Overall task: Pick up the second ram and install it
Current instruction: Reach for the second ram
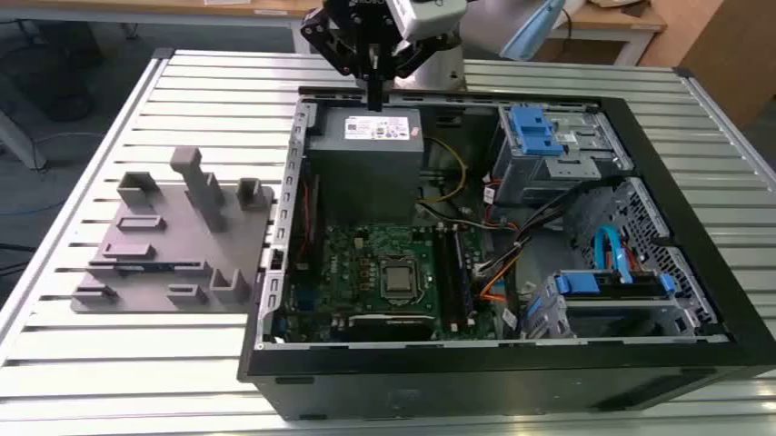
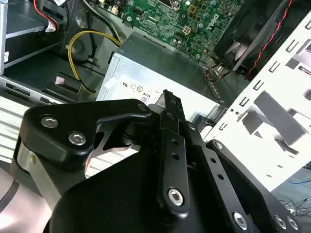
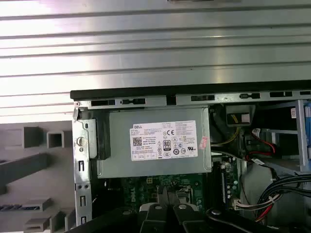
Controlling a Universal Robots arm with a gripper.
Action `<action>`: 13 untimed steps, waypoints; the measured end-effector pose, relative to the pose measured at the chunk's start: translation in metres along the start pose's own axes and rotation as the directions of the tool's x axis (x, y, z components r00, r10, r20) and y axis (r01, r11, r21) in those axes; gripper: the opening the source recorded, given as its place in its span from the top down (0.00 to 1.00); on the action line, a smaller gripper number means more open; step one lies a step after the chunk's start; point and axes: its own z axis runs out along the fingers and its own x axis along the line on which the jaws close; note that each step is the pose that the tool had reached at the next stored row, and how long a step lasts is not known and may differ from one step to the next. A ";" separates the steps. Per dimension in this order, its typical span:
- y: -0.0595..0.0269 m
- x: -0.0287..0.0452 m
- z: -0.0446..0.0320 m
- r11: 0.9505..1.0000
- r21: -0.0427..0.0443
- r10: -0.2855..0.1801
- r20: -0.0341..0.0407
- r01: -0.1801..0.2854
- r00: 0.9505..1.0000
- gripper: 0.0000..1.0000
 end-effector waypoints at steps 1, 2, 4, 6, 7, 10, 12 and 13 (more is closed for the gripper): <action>0.0000 0.0000 0.0000 1.000 0.000 0.000 0.000 0.000 1.000 0.89; 0.0000 0.0000 0.0000 1.000 0.000 0.000 0.000 0.000 1.000 0.89; -0.0001 0.0009 -0.0001 1.000 0.000 0.000 0.000 0.000 1.000 0.89; -0.0003 0.0043 -0.0002 1.000 0.000 0.000 0.000 0.000 1.000 0.89; -0.0006 0.0073 -0.0002 1.000 0.000 0.000 0.000 0.000 1.000 0.89; -0.0014 0.0191 -0.0006 1.000 0.000 0.000 0.001 0.000 1.000 0.89; -0.0021 0.0284 -0.0008 1.000 0.000 0.000 0.002 0.000 1.000 0.89; -0.0025 0.0329 -0.0009 1.000 0.000 0.000 0.002 0.000 1.000 0.89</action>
